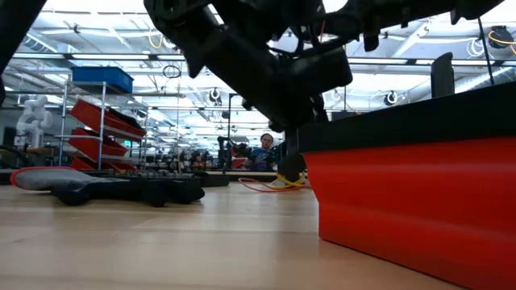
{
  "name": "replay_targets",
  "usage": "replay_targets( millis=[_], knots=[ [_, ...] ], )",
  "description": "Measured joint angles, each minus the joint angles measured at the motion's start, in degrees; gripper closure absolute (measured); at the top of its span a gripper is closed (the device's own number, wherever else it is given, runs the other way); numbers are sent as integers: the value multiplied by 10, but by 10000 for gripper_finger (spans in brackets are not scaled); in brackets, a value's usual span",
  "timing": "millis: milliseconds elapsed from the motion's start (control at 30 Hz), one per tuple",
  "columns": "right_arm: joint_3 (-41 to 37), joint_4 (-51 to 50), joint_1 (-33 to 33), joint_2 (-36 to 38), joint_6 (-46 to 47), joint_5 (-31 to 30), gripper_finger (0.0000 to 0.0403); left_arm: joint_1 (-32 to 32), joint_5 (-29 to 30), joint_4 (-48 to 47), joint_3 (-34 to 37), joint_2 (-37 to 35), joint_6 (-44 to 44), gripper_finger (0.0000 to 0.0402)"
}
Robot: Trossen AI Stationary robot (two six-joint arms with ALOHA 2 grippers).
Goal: Coil cords
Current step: Coil the red wire onto the spool
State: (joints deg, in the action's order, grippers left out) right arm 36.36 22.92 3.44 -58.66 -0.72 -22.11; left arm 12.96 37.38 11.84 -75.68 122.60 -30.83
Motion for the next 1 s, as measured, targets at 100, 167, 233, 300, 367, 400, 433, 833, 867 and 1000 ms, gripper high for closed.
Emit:
replay_targets(
  millis=[100,167,233,300,367,400,433,833,867,1000],
  knots=[
    [0,-7,0,14,-2,0,403,8,2,-11,0,-2,3,359],
    [0,-12,0,24,-3,0,403,13,-12,-10,0,-3,5,338],
    [0,-12,0,33,-4,0,403,17,-25,-5,0,-3,17,312],
    [0,-13,0,40,-4,0,403,21,-27,7,0,-3,31,284],
    [0,-12,0,47,-5,9,403,22,-24,22,0,-3,42,257],
    [0,-12,0,51,-5,18,403,22,-15,28,0,-3,53,244],
    [0,-12,0,54,-5,25,403,22,-7,33,0,-3,67,231],
    [0,-29,0,93,-8,30,403,65,-8,32,1,-45,109,183],
    [0,-30,-1,94,-9,30,403,71,-11,32,1,-53,109,182],
    [0,-29,-1,98,-9,30,403,89,10,56,1,-84,109,182]
  ],
)
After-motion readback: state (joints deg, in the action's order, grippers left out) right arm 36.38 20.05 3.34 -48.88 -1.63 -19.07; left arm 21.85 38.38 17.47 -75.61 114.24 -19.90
